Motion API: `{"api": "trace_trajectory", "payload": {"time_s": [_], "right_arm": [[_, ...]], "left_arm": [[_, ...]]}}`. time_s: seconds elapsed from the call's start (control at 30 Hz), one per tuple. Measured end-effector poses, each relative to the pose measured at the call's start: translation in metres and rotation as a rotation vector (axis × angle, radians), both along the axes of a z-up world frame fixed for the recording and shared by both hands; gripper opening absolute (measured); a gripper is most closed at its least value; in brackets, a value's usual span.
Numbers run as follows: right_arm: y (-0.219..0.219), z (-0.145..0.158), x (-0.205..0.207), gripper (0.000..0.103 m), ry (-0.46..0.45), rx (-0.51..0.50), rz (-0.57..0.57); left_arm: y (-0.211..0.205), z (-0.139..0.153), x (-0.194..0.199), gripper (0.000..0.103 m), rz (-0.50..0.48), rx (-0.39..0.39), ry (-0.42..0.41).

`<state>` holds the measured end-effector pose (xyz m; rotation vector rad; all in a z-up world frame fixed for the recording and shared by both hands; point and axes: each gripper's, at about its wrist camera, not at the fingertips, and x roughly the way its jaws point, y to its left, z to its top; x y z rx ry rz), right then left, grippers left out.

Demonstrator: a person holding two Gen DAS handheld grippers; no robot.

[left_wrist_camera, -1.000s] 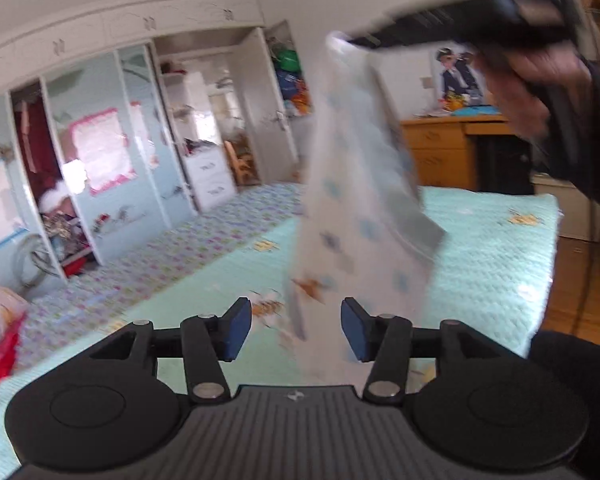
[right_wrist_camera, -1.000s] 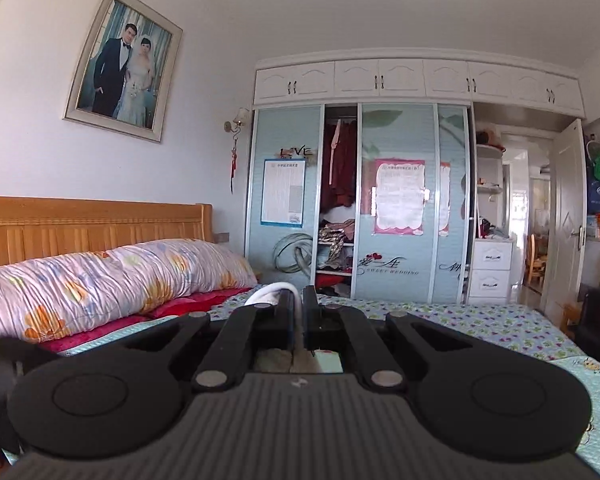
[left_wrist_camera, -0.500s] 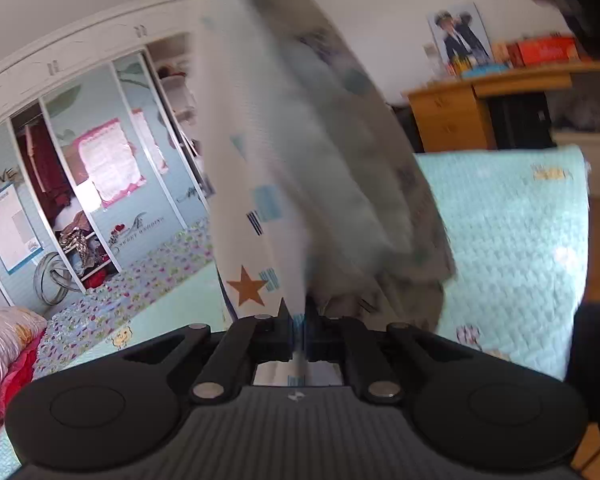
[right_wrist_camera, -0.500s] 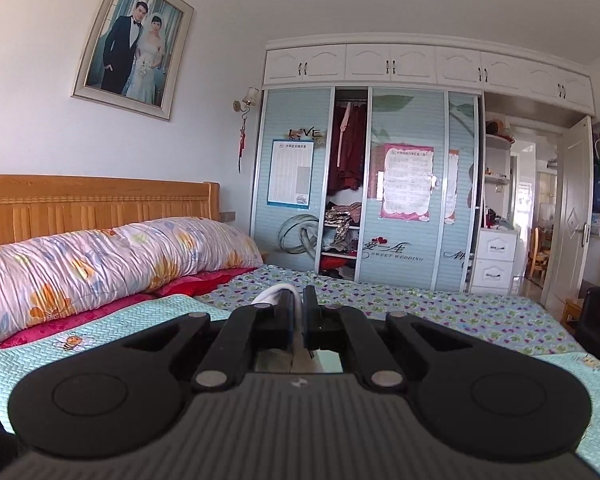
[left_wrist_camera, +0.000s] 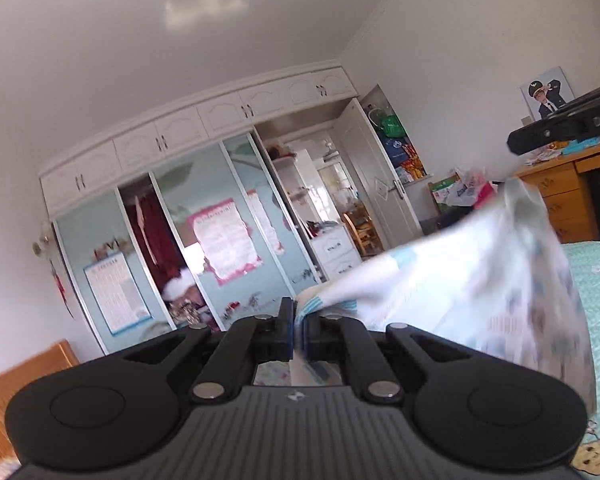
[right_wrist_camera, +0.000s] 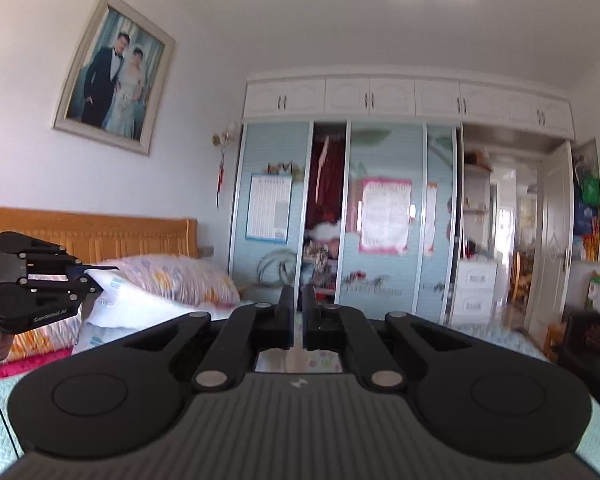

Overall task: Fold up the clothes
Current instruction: 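Lift the garment high with both grippers and shake it out, then lower the garment flat onto the bed with both grippers and release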

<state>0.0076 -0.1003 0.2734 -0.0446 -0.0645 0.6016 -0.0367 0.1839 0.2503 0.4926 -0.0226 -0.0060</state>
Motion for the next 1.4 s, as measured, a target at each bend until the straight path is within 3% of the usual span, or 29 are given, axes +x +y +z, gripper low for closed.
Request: {"api": "trace_trajectory", "payload": {"time_s": [0.13,0.2,0.23,0.3,0.37,0.53,0.63,0.67,0.7,0.73,0.77,0.83,0.9,1.07,1.17,1.4], "right_arm": [[-0.007,0.033,-0.006,0.002,-0.058,0.052,0.040],[-0.005,0.022,-0.004,0.009,0.012,0.053,0.137],[-0.002,0.014,-0.002,0.017,0.050,0.049,0.183],[0.017,-0.030,0.001,0.068,0.125,-0.003,0.230],[0.039,-0.085,0.001,0.076,0.180,-0.058,0.245],[0.110,-0.216,-0.015,0.076,0.243,-0.232,0.279],[0.151,-0.262,-0.016,0.075,0.176,-0.349,0.235],[0.161,-0.272,-0.013,0.071,0.144,-0.384,0.196],[0.169,-0.280,-0.007,0.050,0.122,-0.411,0.165],[0.168,-0.277,0.002,0.032,0.140,-0.398,0.160],[0.159,-0.265,0.011,0.007,0.178,-0.352,0.160],[0.131,-0.231,0.023,0.006,0.204,-0.236,0.160],[0.093,-0.187,0.025,0.006,0.158,-0.149,0.178],[0.017,-0.108,0.016,0.008,0.094,-0.057,0.187],[0.004,-0.109,0.022,0.008,0.151,-0.093,0.133],[0.008,-0.145,0.028,0.008,0.303,-0.106,0.007]], "left_arm": [[0.001,0.018,-0.008,0.004,-0.020,0.053,0.042],[-0.005,0.000,-0.010,0.004,0.006,0.101,0.063],[-0.005,-0.013,-0.009,0.004,0.014,0.115,0.084],[0.005,-0.040,-0.003,0.004,0.015,0.102,0.140],[0.011,-0.060,0.000,0.004,0.015,0.085,0.189],[0.020,-0.058,0.005,0.005,0.021,0.080,0.224],[0.018,-0.048,-0.006,0.005,0.011,0.082,0.201],[0.019,-0.044,-0.010,0.005,0.007,0.080,0.192],[0.019,-0.042,-0.013,0.007,0.007,0.083,0.185],[0.017,-0.041,-0.016,0.007,0.009,0.089,0.179],[0.019,-0.041,-0.018,0.007,0.016,0.092,0.172],[0.028,-0.038,-0.022,0.007,0.039,0.090,0.158],[0.036,-0.037,-0.023,0.007,0.058,0.059,0.149],[0.044,-0.043,-0.018,0.007,0.053,-0.053,0.136],[0.031,-0.058,-0.016,0.007,0.024,-0.089,0.153],[0.013,-0.102,-0.009,0.007,0.012,-0.157,0.237]]}}
